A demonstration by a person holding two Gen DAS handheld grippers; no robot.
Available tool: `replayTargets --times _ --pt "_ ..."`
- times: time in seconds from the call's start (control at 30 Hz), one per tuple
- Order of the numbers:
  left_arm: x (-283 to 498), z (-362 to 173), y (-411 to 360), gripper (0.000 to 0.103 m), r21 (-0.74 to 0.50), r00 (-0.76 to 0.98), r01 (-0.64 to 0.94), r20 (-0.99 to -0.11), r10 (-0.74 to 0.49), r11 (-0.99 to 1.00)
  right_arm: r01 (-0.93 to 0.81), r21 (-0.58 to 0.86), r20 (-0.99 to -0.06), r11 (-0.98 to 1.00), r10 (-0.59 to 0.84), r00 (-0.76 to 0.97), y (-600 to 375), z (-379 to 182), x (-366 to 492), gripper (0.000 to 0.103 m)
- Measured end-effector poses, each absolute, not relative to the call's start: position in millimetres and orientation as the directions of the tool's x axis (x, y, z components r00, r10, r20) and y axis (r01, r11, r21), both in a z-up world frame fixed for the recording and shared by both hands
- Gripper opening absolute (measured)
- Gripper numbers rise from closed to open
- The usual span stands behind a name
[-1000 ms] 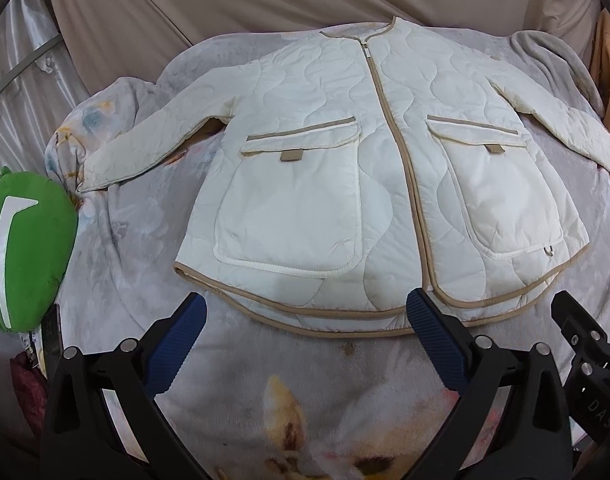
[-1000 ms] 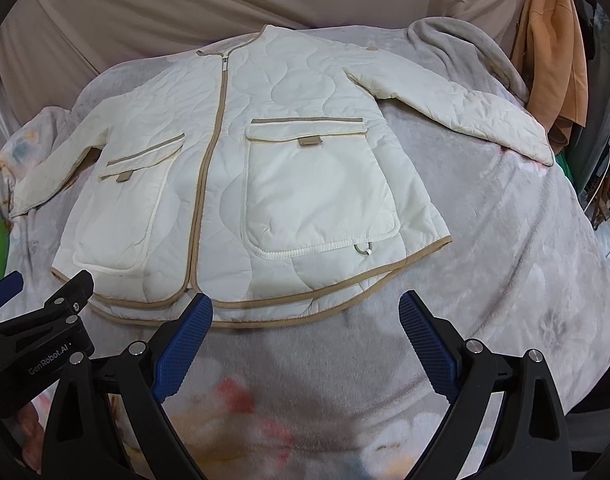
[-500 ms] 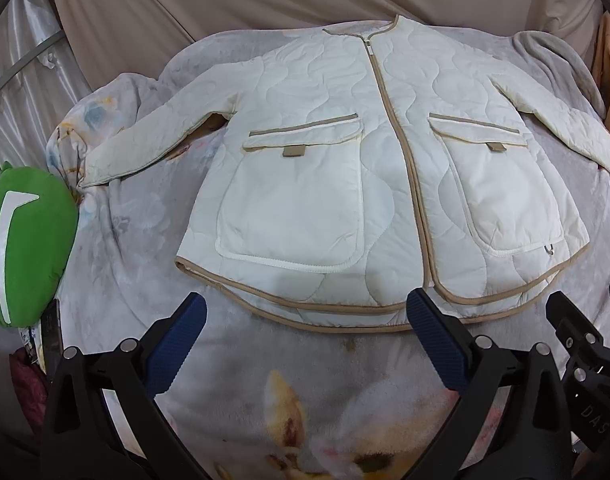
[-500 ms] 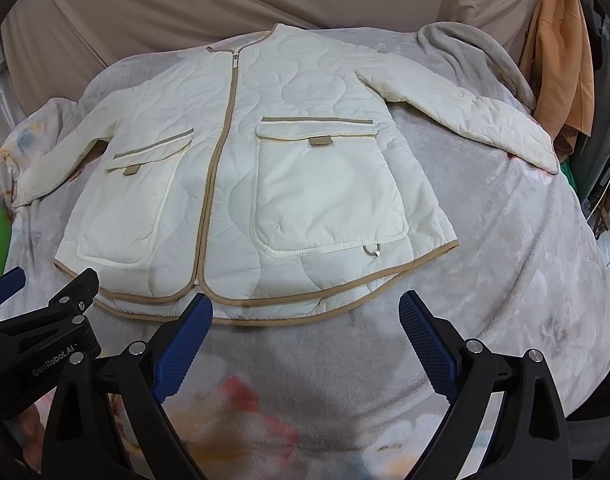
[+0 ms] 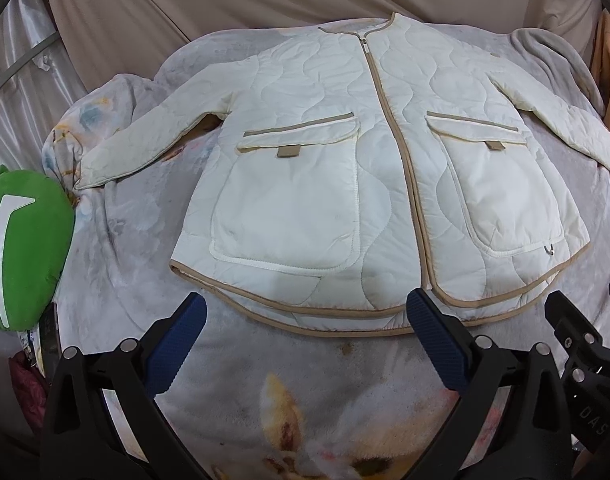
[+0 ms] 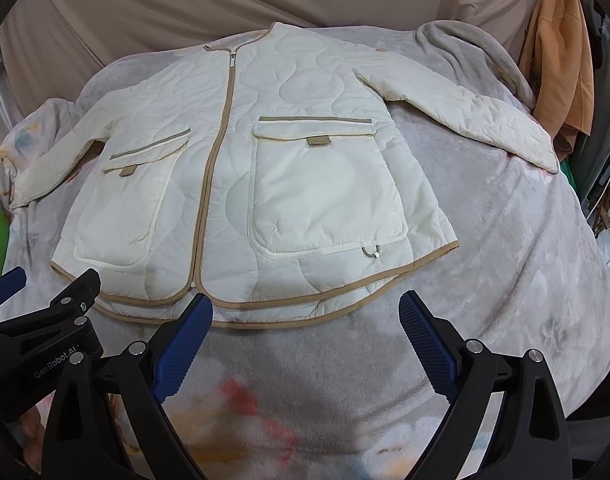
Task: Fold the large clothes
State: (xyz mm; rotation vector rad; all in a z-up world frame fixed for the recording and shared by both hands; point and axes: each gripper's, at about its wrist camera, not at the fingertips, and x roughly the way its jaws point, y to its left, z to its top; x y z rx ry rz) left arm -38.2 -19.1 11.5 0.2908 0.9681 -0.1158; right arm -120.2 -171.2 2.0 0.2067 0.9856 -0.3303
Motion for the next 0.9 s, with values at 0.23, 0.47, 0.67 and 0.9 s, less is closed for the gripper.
replayTargets --times 0.23,0.47,0.67,0.9 --pt "-33 8 -23 0.098 0.187 0.556 0.224 -0.83 0.032 0.956 0.363 0.019 -0.846 0.932 -0.178 0.502 -174 0 -116 0.093" --pt "-22 4 -24 0.098 0.188 0.544 0.205 -0.838 0.048 0.96 0.366 0.013 -0.853 0.93 -0.181 0.49 -181 -4 -107 0.092" --pt "-7 4 -30 0.098 0.166 0.532 0.217 -0.847 0.026 0.962 0.371 0.012 -0.855 0.929 -0.183 0.485 -197 -9 -96 0.092" --pt "35 22 -57 0.098 0.18 0.603 0.241 -0.798 -0.002 0.954 0.503 0.088 -0.792 0.86 -0.246 0.559 -326 -5 -79 0.092"
